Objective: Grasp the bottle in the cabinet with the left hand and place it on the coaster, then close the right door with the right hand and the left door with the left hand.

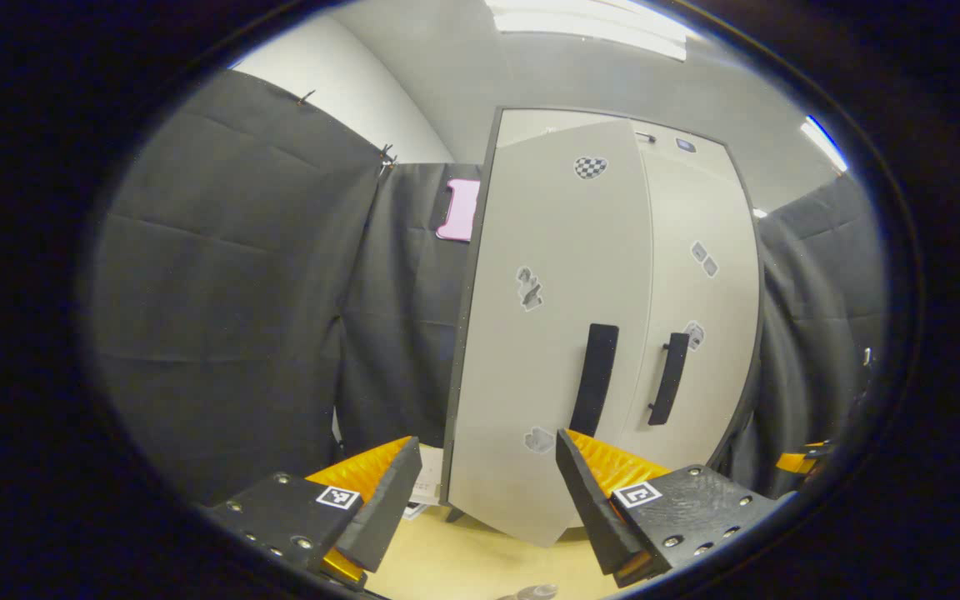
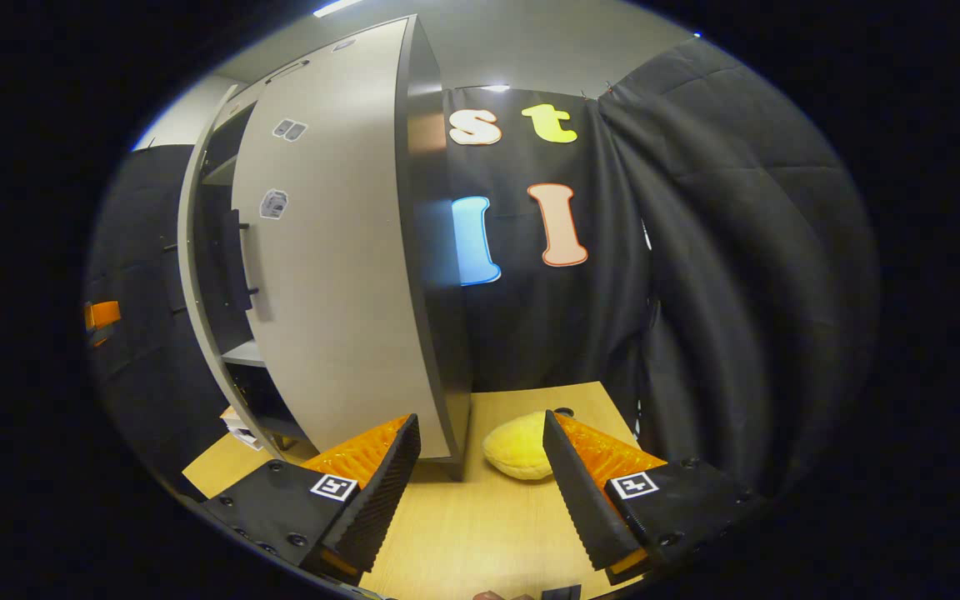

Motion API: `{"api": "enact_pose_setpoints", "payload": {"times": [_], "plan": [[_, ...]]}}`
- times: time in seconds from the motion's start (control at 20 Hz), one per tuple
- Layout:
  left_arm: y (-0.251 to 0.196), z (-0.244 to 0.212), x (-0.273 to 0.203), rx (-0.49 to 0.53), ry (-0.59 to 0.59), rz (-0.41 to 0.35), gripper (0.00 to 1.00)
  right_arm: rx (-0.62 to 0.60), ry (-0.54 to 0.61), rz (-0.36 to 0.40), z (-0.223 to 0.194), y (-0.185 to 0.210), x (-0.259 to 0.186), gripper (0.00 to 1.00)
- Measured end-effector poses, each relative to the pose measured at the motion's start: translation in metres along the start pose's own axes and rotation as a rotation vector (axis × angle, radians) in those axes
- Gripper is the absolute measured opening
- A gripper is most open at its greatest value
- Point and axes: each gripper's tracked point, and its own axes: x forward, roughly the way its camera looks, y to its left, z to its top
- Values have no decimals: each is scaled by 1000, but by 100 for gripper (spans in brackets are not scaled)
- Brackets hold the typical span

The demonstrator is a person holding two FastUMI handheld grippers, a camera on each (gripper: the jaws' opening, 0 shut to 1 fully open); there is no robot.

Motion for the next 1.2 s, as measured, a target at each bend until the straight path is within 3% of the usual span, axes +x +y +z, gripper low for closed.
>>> {"api": "enact_pose_setpoints", "payload": {"times": [0.15, 0.25, 0.35, 0.4, 0.45, 0.5, 0.6, 1.15, 1.2], "plan": [[-4, 15, -18, 12, -68, -25, 100, -2, 12, 49, 3, 24, -1, 94], [-2, 23, -34, 37, -101, -55, 100, -1, -4, 63, 13, 38, -6, 91], [3, 34, -41, 56, -126, -95, 100, -4, -51, 42, 28, 47, -12, 95], [8, 39, -42, 52, -138, -109, 94, -3, -75, 21, 37, 49, -16, 95], [15, 41, -46, 43, -145, -116, 94, 3, -92, 4, 43, 53, -19, 92], [21, 42, -50, 35, -150, -125, 100, 12, -103, -9, 47, 58, -23, 92], [33, 47, -58, 37, -162, -129, 100, 29, -126, -27, 55, 67, -32, 95], [92, 23, -105, 46, -147, -140, 100, 6, -112, -108, 22, 88, -87, 92], [93, 20, -106, 51, -144, -150, 100, 3, -114, -115, 21, 89, -91, 95]]}}
